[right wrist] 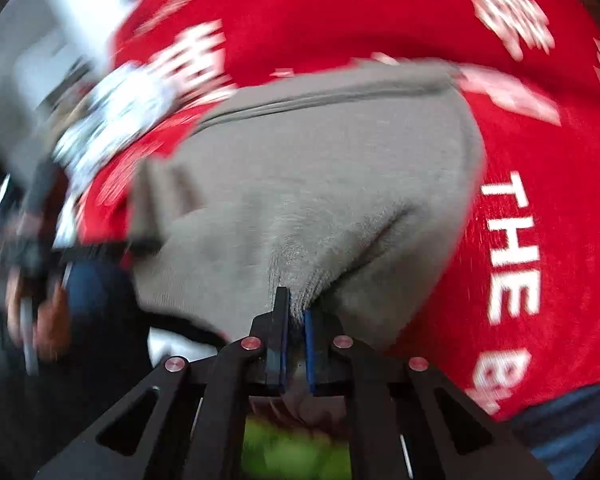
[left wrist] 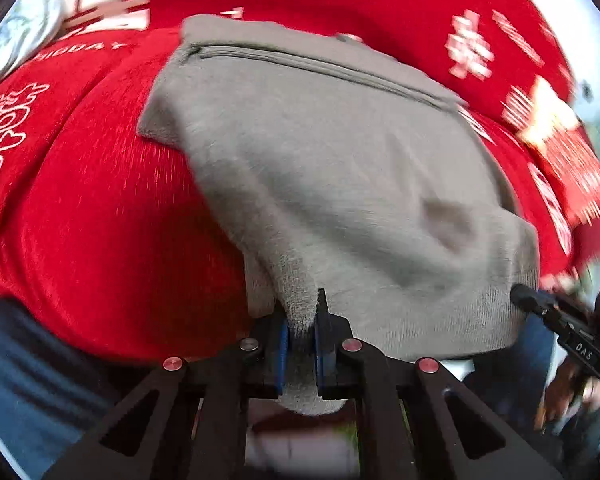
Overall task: Fold small clothes
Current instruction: 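Lift the hem with both tools and fold it toward the collar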
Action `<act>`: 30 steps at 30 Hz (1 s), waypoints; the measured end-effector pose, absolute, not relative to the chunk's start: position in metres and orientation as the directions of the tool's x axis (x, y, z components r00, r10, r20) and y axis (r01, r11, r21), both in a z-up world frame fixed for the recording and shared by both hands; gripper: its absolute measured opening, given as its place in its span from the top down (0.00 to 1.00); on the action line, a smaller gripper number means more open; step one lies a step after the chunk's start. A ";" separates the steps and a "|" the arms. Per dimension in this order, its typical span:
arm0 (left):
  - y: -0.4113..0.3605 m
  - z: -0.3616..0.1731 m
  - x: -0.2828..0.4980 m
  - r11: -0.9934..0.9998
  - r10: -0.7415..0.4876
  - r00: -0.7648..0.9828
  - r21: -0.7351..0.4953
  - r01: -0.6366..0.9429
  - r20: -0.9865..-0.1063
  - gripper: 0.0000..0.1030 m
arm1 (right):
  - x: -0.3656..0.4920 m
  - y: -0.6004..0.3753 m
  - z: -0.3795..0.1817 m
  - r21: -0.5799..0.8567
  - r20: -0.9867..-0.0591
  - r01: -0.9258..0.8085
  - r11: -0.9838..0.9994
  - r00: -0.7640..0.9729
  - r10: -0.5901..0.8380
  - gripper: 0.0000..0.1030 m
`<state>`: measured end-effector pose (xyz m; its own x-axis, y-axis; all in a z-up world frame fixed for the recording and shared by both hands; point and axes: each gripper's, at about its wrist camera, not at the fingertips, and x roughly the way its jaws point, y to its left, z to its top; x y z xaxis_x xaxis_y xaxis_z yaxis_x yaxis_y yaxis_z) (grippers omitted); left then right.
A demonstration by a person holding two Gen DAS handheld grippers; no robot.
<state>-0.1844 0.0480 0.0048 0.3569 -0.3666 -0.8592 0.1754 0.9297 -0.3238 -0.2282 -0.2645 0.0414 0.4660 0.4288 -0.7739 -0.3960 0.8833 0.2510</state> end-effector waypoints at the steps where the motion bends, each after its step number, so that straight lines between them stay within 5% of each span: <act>1: 0.051 0.008 -0.197 0.919 -0.388 0.349 -0.334 0.208 -0.853 0.90 | -0.245 -0.266 0.045 0.231 -0.780 -0.412 0.881 0.463 0.421 0.93; 3: 0.060 0.007 -0.215 0.922 -0.379 0.335 -0.318 0.222 -0.863 0.73 | -0.273 -0.281 0.044 0.263 -0.799 -0.403 0.876 0.419 0.432 0.87; 5: 0.070 0.003 -0.220 0.947 -0.313 0.357 -0.264 0.182 -0.880 0.00 | -0.283 -0.299 0.041 0.241 -0.809 -0.358 0.902 0.439 0.391 0.47; 6: 0.074 0.003 -0.219 0.956 -0.291 0.384 -0.249 0.158 -0.876 0.01 | -0.283 -0.305 0.042 0.225 -0.804 -0.334 0.916 0.467 0.368 0.13; 7: 0.079 0.000 -0.214 0.962 -0.274 0.394 -0.247 0.118 -0.877 0.01 | -0.281 -0.312 0.043 0.212 -0.791 -0.300 0.930 0.507 0.343 0.08; 11: 0.091 -0.017 -0.190 0.955 -0.280 0.353 -0.298 0.005 -0.893 0.01 | -0.252 -0.323 0.046 0.192 -0.760 -0.208 0.959 0.586 0.279 0.11; 15: 0.073 -0.040 -0.174 0.979 -0.190 0.332 -0.204 -0.009 -0.924 0.01 | -0.219 -0.314 0.023 0.198 -0.825 -0.197 0.960 0.495 0.272 0.48; 21: 0.060 -0.073 -0.156 0.975 -0.196 0.257 -0.217 -0.055 -0.946 0.01 | -0.192 -0.308 -0.008 0.301 -0.818 -0.087 0.950 0.488 0.304 0.40; 24: 0.053 -0.070 -0.158 0.973 -0.217 0.272 -0.231 -0.022 -0.938 0.11 | -0.199 -0.288 -0.007 0.190 -0.840 -0.154 0.970 0.486 0.241 0.83; 26: 0.053 -0.065 -0.167 0.971 -0.231 0.269 -0.238 0.007 -0.935 0.36 | -0.202 -0.292 -0.014 0.243 -0.855 -0.139 0.960 0.438 0.279 0.84; 27: 0.056 -0.063 -0.174 0.971 -0.232 0.270 -0.237 0.014 -0.934 0.38 | -0.202 -0.297 -0.017 0.283 -0.849 -0.125 0.951 0.430 0.309 0.84; 28: 0.058 -0.065 -0.178 0.971 -0.230 0.267 -0.237 0.008 -0.936 0.37 | -0.204 -0.304 -0.020 0.331 -0.835 -0.112 0.937 0.427 0.346 0.82; 30: 0.060 -0.078 -0.175 0.974 -0.212 0.214 -0.224 -0.035 -0.954 0.19 | -0.199 -0.314 -0.024 0.424 -0.802 -0.087 0.901 0.425 0.419 0.79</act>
